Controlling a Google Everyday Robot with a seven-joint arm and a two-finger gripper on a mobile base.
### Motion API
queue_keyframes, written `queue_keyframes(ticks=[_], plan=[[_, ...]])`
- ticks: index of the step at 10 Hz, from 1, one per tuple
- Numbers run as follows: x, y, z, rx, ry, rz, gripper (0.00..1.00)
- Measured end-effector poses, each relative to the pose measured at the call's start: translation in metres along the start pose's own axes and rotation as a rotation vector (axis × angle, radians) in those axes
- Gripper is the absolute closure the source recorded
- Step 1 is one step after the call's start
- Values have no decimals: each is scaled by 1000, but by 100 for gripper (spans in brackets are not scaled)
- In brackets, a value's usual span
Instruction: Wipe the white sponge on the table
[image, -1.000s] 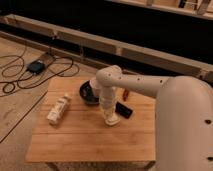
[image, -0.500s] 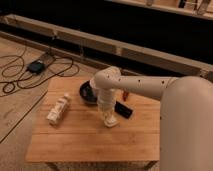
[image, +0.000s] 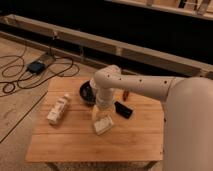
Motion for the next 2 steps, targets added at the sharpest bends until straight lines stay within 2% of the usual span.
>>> queue_keyframes(ticks=[2], plan=[[0,0,0,0,0,-1,20]])
